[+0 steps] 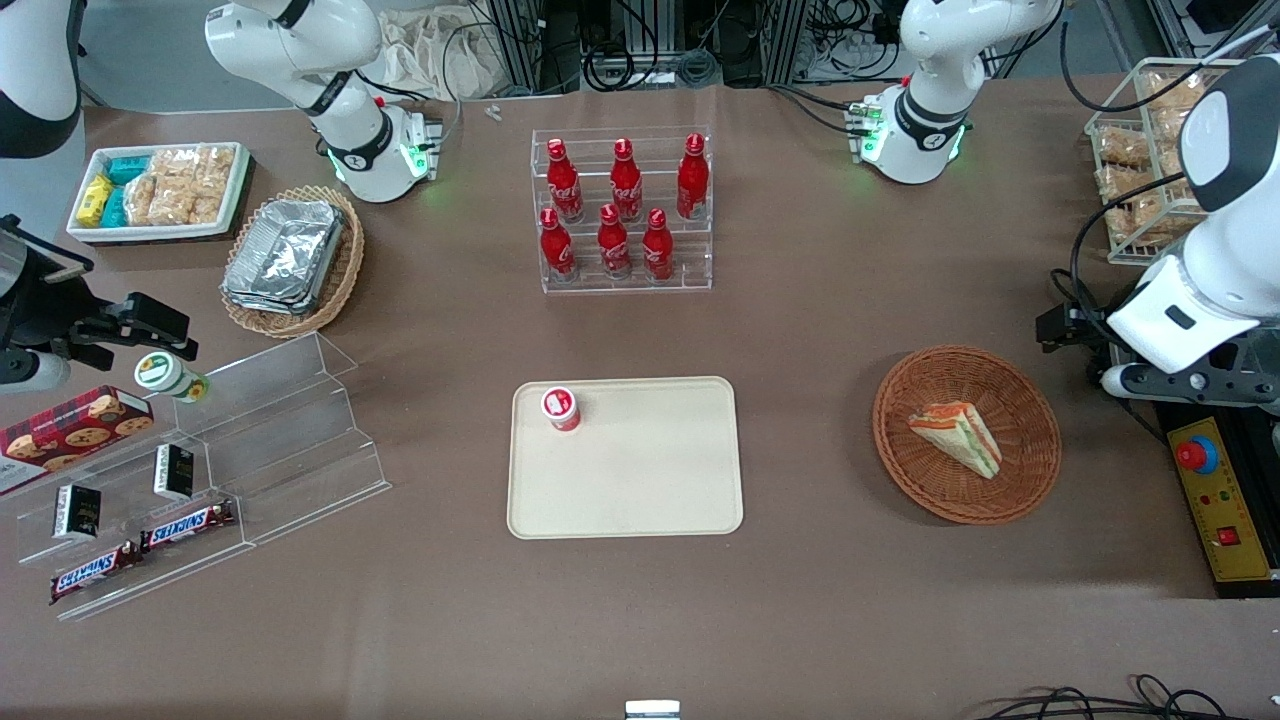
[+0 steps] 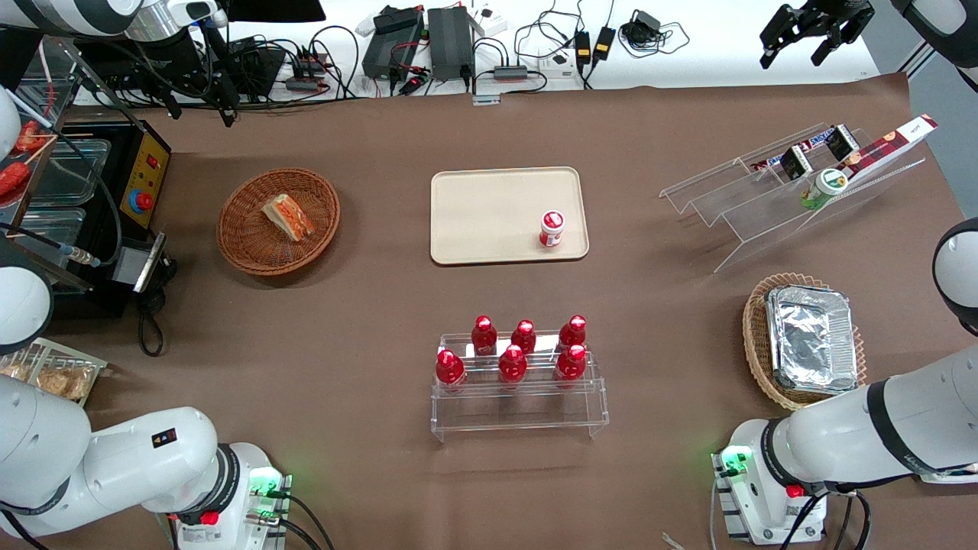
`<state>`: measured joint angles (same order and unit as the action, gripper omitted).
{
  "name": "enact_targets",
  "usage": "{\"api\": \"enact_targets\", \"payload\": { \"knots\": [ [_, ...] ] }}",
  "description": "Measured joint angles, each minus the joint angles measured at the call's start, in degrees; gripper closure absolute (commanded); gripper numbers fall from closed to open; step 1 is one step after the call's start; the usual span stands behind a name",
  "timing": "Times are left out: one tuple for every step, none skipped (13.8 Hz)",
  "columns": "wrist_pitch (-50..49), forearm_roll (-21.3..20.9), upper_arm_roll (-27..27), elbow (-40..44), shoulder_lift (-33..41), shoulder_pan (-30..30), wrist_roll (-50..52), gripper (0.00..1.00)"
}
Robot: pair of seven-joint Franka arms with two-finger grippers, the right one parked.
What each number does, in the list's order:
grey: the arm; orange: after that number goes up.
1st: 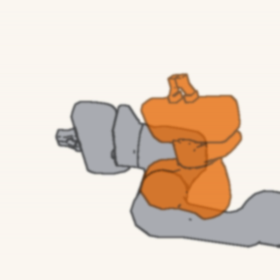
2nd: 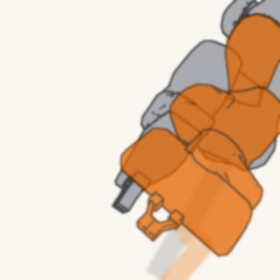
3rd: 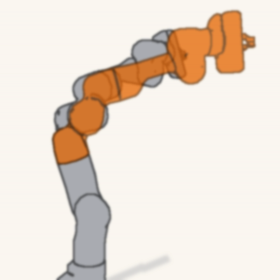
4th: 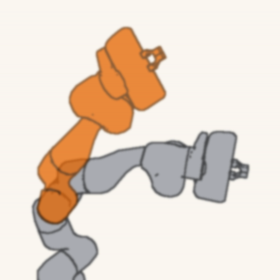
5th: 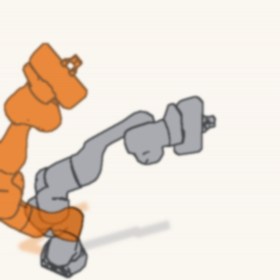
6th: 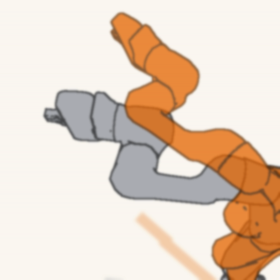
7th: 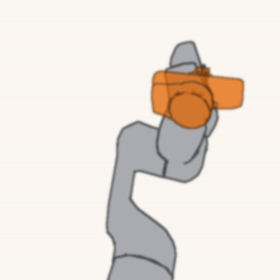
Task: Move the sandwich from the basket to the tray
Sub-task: 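Move the left gripper over the sandwich in the wicker basket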
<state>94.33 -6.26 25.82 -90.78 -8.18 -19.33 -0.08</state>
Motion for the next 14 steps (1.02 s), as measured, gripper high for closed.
{"api": "enact_targets", "payload": {
  "knots": [
    [-0.1,-0.1,0.0,0.4,-0.3,0.3,0.7,0.0],
    [-0.1,-0.2,0.0,0.4,-0.6,0.6,2.1,0.0],
    [-0.1,-0.2,0.0,0.5,-1.0,1.0,3.7,0.0],
    [-0.1,-0.1,0.0,0.6,-1.4,1.5,5.6,0.0],
    [-0.1,0.0,0.0,0.6,-2.0,1.9,8.0,0.0],
    [0.4,0.2,0.0,0.6,-2.6,2.1,10.8,0.0],
    [1.4,0.7,0.0,0.6,-3.3,2.1,14.0,0.0],
    [2.8,1.0,0.0,0.2,-4.0,2.2,17.3,0.0],
    [4.3,1.1,0.0,-0.6,-4.5,2.2,20.8,0.0],
    [6.5,1.1,0.0,-2.1,-4.9,2.1,24.0,0.0],
    [9.4,1.1,-0.1,-4.5,-5.1,2.1,26.9,0.0],
    [12.5,1.2,-0.3,-7.3,-5.2,2.1,30.3,0.0],
    [15.2,1.2,-0.5,-10.1,-5.2,2.1,34.2,0.0],
    [17.9,1.1,-0.6,-12.9,-5.3,2.0,37.8,0.0]
  ]
}}
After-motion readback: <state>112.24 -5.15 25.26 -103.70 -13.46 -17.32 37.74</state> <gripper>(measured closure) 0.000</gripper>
